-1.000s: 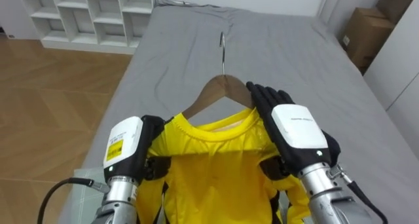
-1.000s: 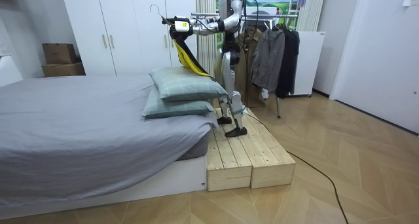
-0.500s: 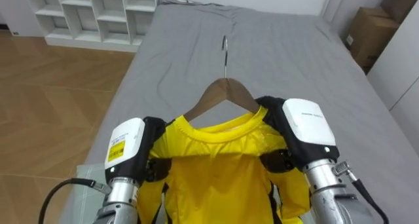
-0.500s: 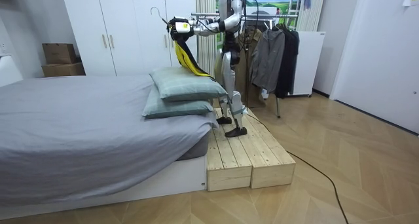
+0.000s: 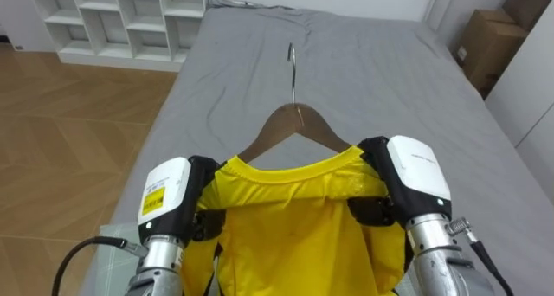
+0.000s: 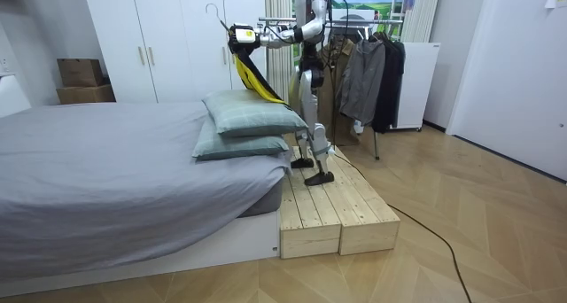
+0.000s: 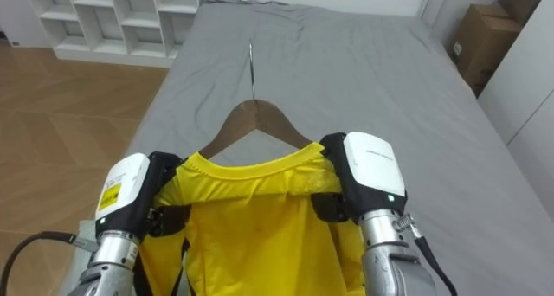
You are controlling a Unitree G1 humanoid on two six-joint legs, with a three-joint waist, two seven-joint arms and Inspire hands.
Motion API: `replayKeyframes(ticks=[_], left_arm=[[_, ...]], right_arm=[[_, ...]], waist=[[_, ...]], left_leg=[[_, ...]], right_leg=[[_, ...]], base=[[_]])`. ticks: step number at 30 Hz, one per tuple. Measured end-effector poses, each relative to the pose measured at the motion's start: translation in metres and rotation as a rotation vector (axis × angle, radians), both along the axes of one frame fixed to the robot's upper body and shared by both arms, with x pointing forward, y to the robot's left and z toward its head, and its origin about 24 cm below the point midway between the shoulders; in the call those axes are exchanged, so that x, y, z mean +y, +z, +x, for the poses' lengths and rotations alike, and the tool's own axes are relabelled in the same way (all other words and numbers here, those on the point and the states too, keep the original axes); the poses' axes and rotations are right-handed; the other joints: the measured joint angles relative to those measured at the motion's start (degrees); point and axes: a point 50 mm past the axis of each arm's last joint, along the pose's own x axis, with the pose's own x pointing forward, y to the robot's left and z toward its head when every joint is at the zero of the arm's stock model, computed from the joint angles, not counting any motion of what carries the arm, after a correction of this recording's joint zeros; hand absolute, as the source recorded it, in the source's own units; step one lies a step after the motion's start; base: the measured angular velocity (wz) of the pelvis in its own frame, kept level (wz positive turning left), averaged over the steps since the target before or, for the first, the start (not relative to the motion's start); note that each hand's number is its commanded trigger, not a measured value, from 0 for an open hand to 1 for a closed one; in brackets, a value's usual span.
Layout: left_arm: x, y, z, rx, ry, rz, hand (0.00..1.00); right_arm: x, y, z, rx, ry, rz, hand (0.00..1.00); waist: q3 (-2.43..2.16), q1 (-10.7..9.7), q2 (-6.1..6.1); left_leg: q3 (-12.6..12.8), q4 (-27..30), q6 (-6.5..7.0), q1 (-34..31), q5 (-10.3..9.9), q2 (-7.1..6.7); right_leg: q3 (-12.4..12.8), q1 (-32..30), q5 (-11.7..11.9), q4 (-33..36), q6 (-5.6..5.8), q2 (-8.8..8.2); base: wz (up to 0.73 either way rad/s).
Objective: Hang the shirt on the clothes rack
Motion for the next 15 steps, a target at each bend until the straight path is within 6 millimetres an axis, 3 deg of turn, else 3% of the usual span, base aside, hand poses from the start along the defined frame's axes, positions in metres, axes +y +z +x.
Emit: replayKeyframes(ticks=[5, 9, 15], left_arm=[[0.0024, -0.0002, 0.0001, 0.002, 0.009, 0.003, 1.0], [0.0023, 0.0002, 0.0001, -0.002, 0.008, 0.019, 1.0], [0.001, 0.0001, -0.0001, -0.005, 0.002, 0.038, 1.0]], right_arm=[[0.001, -0.0016, -0.0005, 0.022, 0.014, 0.001, 1.0], [0.0002, -0.006, -0.0029, 0.047, 0.017, -0.019, 1.0], [-0.0015, -0.0106, -0.0061, 0.067, 0.013, -0.021, 1.0]], waist=[[-0.09, -0.6, 0.17], [-0.46, -0.8, 0.87], [-0.46, -1.0, 1.41]], left_leg=[[0.1, 0.0, 0.07, 0.3, 0.0, -0.2], [0.3, 0.0, 0.3, 0.3, 0.1, -0.27], [0.3, 0.0, 0.33, 0.4, 0.2, -0.17]], right_leg=[[0.0, 0.4, 0.0, 0.0, 0.05, -0.13], [0.2, 0.4, -0.1, 0.0, 0.1, 0.09], [0.2, 0.4, -0.1, 0.0, 0.05, 0.18]], base=[[0.03], [-0.01], [0.0]])
